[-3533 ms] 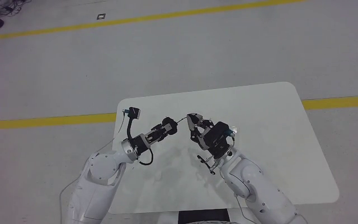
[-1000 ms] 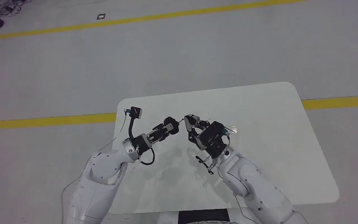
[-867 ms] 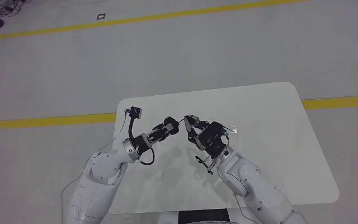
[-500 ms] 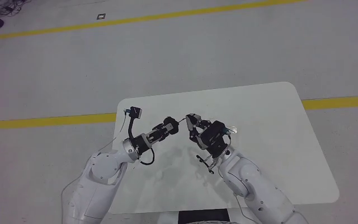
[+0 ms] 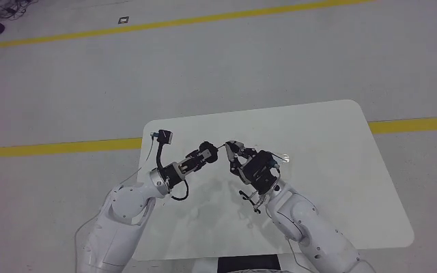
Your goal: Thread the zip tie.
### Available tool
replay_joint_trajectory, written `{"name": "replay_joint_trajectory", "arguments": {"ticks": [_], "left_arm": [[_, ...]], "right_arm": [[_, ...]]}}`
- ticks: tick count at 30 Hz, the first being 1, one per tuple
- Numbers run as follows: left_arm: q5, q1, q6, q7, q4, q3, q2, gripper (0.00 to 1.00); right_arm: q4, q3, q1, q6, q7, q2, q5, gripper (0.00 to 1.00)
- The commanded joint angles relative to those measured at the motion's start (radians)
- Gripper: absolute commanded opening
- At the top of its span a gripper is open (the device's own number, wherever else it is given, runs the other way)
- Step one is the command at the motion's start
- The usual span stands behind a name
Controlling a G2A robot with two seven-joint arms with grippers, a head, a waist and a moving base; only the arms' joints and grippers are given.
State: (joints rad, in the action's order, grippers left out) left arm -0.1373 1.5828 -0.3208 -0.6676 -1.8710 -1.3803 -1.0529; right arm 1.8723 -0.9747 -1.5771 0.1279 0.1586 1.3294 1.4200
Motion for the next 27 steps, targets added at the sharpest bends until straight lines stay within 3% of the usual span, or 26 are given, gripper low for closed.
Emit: {"name": "replay_joint_trajectory", "arguments": {"ticks": [1, 10, 19, 27], "left_arm": [[-0.001, -0.002, 0.000, 0.000, -0.001, 0.003, 0.000, 0.00], [-0.003, -0.005, -0.004, 0.001, 0.001, 0.012, 0.003, 0.00], [-0.003, 0.000, -0.006, 0.005, -0.006, 0.015, 0.007, 0.00], [-0.005, 0.002, -0.007, 0.008, -0.008, 0.016, 0.010, 0.00]], "right_arm": [[-0.002, 0.003, 0.002, 0.001, -0.003, 0.000, 0.004, 0.00], [-0.007, 0.008, 0.003, 0.004, -0.005, 0.000, 0.002, 0.00], [0.002, 0.002, -0.004, -0.038, -0.012, -0.001, 0.024, 0.00], [0.002, 0.014, -0.001, -0.023, -0.017, -0.002, 0.042, 0.00]]}}
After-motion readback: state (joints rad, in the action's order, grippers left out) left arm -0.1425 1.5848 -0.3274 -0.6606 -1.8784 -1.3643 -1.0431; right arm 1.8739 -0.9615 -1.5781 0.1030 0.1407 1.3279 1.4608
